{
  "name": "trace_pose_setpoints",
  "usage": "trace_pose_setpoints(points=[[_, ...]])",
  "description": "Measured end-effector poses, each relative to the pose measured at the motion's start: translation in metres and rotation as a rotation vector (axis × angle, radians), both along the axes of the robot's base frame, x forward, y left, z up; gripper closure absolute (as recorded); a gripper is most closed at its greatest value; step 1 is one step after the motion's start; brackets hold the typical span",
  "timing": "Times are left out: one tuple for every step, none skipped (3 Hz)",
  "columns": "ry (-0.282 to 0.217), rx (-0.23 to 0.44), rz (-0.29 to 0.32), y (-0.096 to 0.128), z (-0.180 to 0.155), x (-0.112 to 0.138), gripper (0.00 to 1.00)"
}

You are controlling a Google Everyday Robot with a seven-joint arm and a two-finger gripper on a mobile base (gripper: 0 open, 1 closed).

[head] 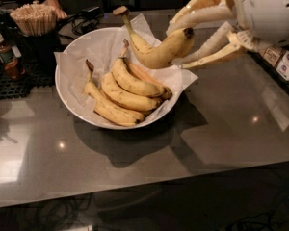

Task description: Pick banana from white bowl

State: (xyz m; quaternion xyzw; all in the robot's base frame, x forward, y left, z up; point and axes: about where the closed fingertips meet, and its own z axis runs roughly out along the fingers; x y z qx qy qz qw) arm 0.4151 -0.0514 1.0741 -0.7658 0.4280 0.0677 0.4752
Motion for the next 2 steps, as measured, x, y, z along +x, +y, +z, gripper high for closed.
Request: trace_pose_setpoints(points=[[-0.075,0.024,0.076,0.0019,0.0099,-0.0180,1.00],[-0.096,0.021,0.089,0.0033,0.0124,-0.0197,1.00]])
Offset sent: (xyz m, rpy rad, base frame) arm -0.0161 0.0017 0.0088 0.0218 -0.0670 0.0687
